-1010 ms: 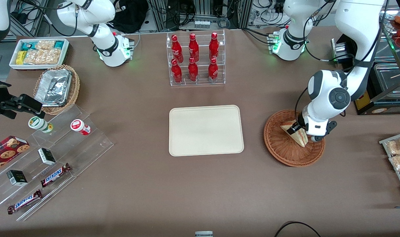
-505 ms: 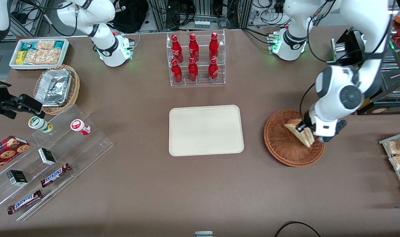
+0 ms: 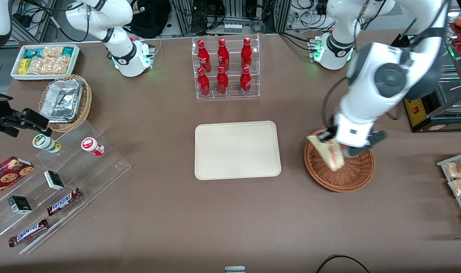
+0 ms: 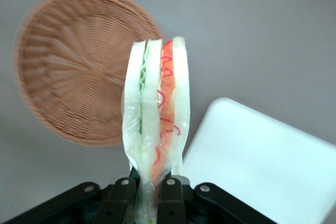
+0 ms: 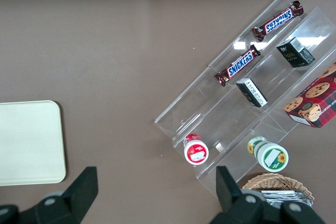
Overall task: Place sandwich from basket to tray
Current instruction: 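Lift the sandwich and carry it over the cream tray, then lower the sandwich onto the tray and open the left gripper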
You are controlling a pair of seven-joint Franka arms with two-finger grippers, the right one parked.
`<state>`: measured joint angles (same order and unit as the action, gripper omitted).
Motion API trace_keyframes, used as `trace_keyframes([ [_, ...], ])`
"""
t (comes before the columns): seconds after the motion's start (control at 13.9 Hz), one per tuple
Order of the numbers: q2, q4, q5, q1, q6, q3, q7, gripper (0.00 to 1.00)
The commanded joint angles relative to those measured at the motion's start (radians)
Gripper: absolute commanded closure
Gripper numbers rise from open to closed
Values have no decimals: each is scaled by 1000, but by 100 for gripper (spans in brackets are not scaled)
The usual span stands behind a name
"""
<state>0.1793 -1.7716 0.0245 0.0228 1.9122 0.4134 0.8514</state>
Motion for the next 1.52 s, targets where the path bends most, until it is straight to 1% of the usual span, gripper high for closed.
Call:
trace_keyframes([
  [0.0, 100, 101, 18, 121, -51, -1, 23, 91],
  [0.22, 170, 125, 12, 218, -38, -1, 41, 90],
  [0.36, 253, 165, 9, 265, 43, 1, 46, 90],
  [0.51, 317, 172, 17, 349, 117, -5, 69, 90],
  [0.58, 348, 172, 21, 367, 154, -7, 75, 90],
  [0.72, 400, 172, 92, 397, 174, -7, 83, 90],
  [0.94, 459, 184, 146, 410, 220, -7, 109, 90],
  [1.15, 520, 225, 170, 414, 252, -7, 110, 90],
  [1.3, 554, 244, 173, 430, 254, -7, 113, 89],
  [1.37, 562, 244, 175, 431, 254, -7, 115, 87],
  [1.44, 566, 244, 178, 431, 254, -7, 113, 80],
])
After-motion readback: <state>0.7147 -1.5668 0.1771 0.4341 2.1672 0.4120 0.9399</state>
